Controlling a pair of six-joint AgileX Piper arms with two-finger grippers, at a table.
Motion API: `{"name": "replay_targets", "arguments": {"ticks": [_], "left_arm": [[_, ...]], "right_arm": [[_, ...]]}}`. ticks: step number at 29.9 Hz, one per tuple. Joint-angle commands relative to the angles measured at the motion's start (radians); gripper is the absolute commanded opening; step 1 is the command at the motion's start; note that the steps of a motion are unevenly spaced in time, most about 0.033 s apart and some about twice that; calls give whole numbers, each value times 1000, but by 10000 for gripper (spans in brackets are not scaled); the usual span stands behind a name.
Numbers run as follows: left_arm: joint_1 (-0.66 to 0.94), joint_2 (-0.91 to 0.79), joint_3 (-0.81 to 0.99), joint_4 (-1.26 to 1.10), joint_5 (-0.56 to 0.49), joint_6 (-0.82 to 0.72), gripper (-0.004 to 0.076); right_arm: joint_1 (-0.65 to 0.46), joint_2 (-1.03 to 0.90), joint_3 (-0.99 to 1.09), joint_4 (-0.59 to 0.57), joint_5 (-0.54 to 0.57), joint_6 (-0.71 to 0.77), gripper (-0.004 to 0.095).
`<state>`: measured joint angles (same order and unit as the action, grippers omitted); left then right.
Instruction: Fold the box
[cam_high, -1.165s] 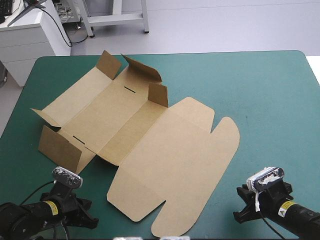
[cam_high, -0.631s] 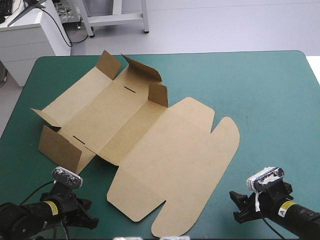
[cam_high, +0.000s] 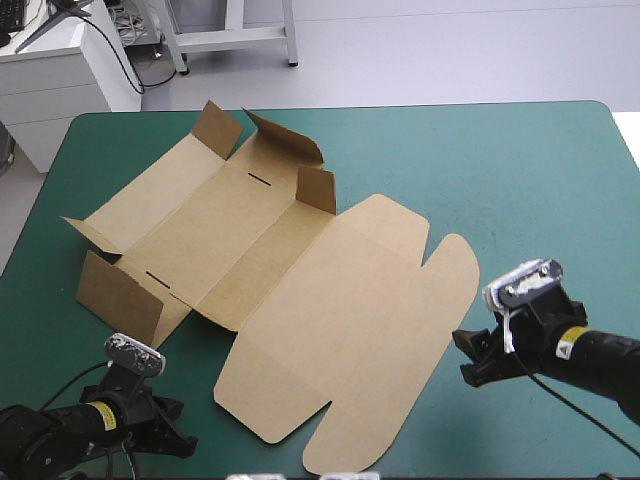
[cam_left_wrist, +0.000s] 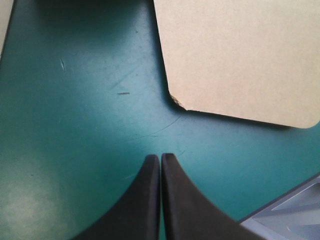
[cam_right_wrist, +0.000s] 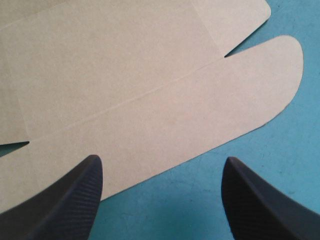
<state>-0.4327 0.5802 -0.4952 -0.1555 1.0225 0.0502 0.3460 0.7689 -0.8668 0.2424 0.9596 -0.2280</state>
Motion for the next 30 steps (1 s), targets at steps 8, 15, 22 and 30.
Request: {"name": "replay_targets", "arguments": {"ticks": [8, 15, 22, 30], "left_arm": [[0, 1, -29, -42, -54, -2, -8], [0, 1, -29, -38, -60, 2, -8], [0, 1, -29, -38, -60, 2, -8], [0, 1, -29, -38, -60, 2, -8]], "right_arm": [[2, 393, -426, 11, 17, -64, 631], [2, 680, -729, 11, 143, -88, 631], [2, 914, -989, 16, 187, -119, 631], [2, 1112, -1175, 104, 232, -196, 631]]}}
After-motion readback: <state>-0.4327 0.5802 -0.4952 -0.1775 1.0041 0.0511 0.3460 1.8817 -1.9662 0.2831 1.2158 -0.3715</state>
